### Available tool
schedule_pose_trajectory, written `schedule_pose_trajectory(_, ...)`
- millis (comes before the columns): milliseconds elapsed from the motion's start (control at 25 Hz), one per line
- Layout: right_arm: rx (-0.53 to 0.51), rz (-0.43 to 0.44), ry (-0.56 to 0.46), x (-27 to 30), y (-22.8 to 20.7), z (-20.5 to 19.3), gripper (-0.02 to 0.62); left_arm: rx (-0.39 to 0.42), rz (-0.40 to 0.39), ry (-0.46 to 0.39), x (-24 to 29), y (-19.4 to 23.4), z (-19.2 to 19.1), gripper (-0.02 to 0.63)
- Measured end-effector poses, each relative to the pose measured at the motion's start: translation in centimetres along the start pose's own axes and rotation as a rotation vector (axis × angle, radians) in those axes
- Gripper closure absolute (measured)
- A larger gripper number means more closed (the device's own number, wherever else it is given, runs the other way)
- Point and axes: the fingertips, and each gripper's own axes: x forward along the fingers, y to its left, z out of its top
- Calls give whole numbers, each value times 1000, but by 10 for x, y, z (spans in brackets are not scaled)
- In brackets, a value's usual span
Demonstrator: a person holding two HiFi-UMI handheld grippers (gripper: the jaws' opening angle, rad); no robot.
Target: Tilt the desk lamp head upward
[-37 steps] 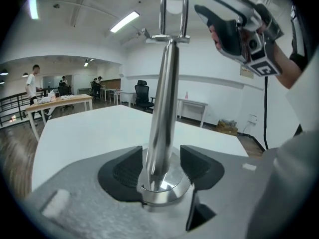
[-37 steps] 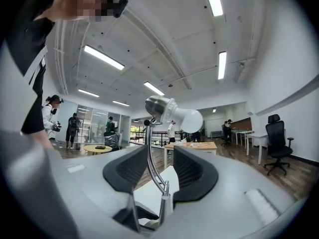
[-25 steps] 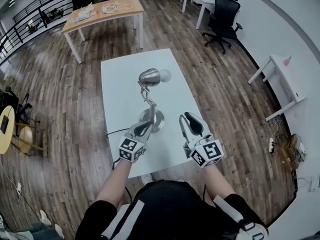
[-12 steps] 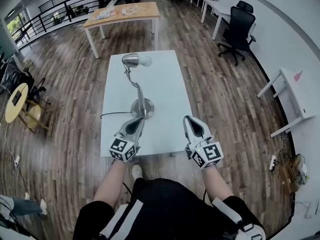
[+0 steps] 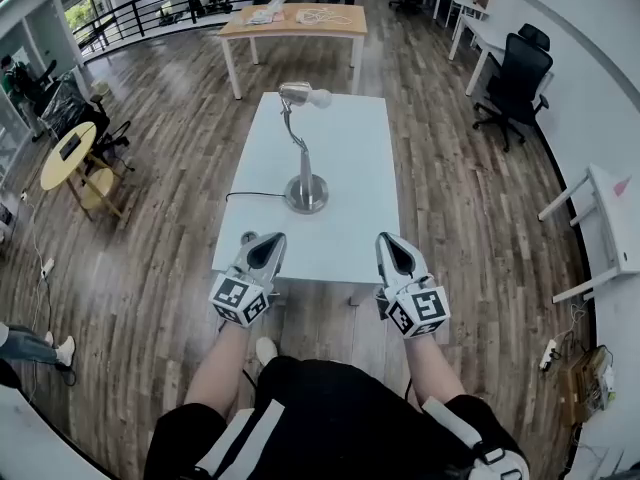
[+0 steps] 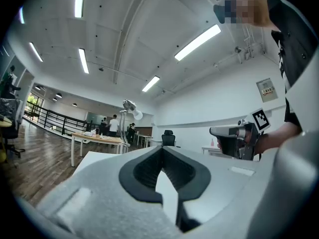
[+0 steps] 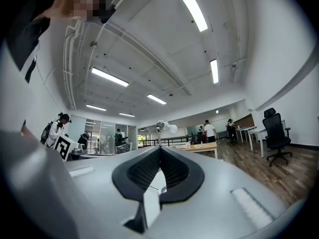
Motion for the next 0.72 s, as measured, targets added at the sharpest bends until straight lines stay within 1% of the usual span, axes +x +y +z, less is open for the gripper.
schedule_pose_trajectory(200,12,-10,6,0,23,-5,591,-22,6,-29,-33,8,12,606)
schedule_pose_trajectory(400,33,-39,20,13,49,-14,591,-20,-5,-30,-59,14,17,605)
schedule_pose_trajectory(520,22,-36,19,19,66,-17,591,-28,-7,-43,-71,23,19,604)
schedule_pose_trajectory(720,8,-48,31,22,74,-19,591,-51,-7,-43,-82,33,14,604)
